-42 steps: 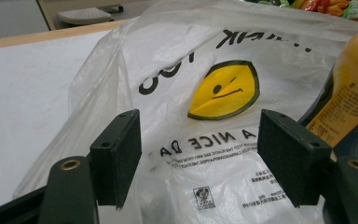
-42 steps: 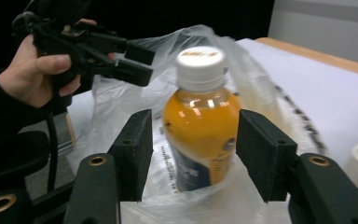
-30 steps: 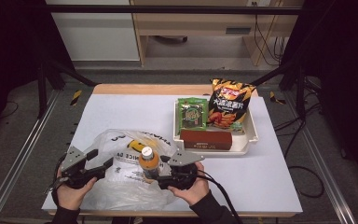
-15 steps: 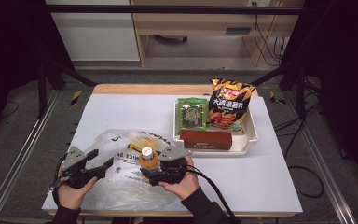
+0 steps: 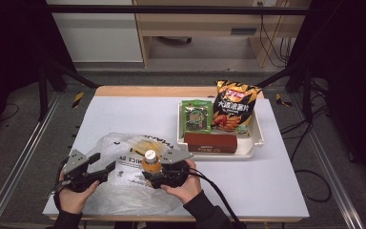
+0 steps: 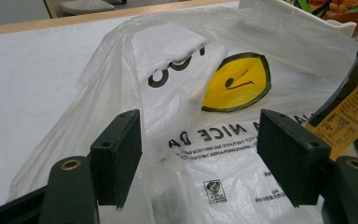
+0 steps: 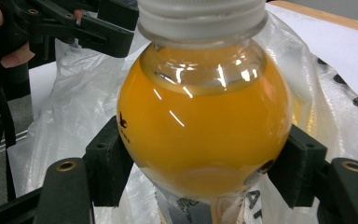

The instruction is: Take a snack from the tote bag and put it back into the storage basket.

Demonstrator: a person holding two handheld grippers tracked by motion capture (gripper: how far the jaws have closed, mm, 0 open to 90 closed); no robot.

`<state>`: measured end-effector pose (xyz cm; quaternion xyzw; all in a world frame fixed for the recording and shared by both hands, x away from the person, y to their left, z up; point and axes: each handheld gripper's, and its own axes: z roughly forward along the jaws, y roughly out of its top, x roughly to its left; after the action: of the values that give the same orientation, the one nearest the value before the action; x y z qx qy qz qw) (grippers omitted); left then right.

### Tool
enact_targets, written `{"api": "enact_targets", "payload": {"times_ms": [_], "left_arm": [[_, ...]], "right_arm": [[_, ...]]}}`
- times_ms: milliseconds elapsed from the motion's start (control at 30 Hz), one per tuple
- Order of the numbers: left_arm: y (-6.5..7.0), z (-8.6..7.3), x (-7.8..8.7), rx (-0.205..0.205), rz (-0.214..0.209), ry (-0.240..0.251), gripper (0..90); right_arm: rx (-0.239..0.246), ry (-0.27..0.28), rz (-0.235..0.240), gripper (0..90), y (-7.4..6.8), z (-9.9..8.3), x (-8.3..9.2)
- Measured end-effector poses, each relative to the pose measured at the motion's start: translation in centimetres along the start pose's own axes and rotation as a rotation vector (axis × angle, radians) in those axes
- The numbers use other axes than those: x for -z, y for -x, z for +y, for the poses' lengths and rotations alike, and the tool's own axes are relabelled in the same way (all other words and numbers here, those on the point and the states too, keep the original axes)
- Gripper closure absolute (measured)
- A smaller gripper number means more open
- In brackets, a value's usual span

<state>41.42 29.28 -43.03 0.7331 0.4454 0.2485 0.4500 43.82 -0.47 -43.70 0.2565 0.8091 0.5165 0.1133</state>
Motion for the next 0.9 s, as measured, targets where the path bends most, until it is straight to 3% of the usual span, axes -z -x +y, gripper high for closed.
{"api": "enact_targets", "payload": {"times_ms": [267,900], "left_arm": [[0.0,0.0,0.0,0.001,0.001,-0.002,30.6],[0.2,-0.1,-0.2,-0.005,0.0,-0.009,30.6]], "right_arm": [[0.009,-0.02,-0.002,32.0,-0.3,0.4,0.5],[0.029,0.09,0.048,32.0,-2.3,6.2,3.9]]}}
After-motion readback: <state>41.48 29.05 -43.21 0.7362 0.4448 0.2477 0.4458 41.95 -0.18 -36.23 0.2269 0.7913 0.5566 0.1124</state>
